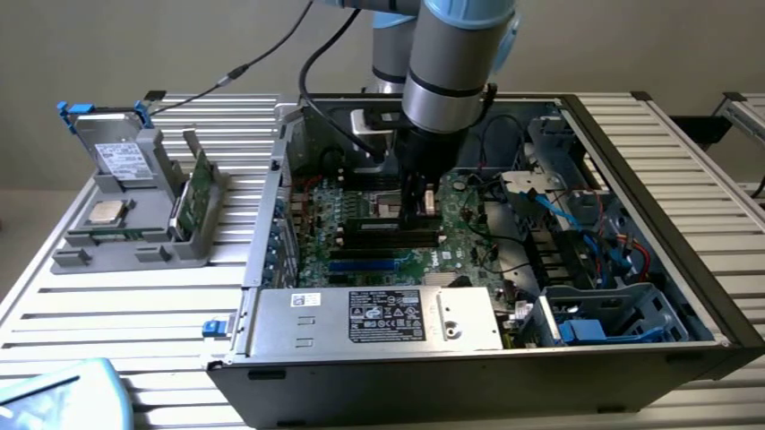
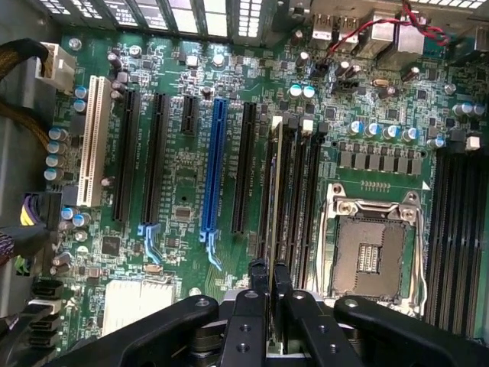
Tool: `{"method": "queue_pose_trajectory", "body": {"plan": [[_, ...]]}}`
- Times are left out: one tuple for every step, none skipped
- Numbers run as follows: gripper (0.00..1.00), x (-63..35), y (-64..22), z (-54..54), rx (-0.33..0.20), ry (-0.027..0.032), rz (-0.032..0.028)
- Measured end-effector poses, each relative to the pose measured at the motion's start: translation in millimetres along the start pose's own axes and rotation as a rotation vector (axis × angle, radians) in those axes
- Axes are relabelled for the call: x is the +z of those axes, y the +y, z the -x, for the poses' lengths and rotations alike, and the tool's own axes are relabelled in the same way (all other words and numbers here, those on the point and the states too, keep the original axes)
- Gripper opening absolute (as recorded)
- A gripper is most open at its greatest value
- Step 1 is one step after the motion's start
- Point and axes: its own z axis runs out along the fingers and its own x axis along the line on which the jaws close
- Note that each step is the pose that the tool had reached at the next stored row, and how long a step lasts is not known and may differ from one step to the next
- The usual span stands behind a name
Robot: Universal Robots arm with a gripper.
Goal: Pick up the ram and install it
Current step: 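Insert the ram into the slot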
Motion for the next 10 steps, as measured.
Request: {"method": "queue_pose_trajectory", "body": {"plan": [[0.14, 1.8, -0.2, 0.0, 0.000, 0.0005, 0.0001], [0.14, 3.6, -0.4, -0.1, 0.000, 0.0013, 0.0002], [0.14, 5.4, -0.5, -0.1, 0.000, 0.0021, 0.0003], [0.14, 6.7, -0.6, -0.1, 0.000, 0.0028, 0.0005], [0.14, 6.9, -0.6, -0.1, 0.000, 0.0030, 0.0006], [0.14, 6.9, -0.6, -0.1, 0.000, 0.0030, 0.0006], [0.14, 6.9, -0.6, -0.1, 0.000, 0.0030, 0.0006], [0.14, 6.9, -0.6, -0.1, 0.000, 0.0030, 0.0007], [0.14, 7.1, -0.6, 0.0, 0.000, 0.0029, 0.0016], [0.14, 7.5, -0.7, 0.2, 0.000, 0.0026, 0.0036]]}}
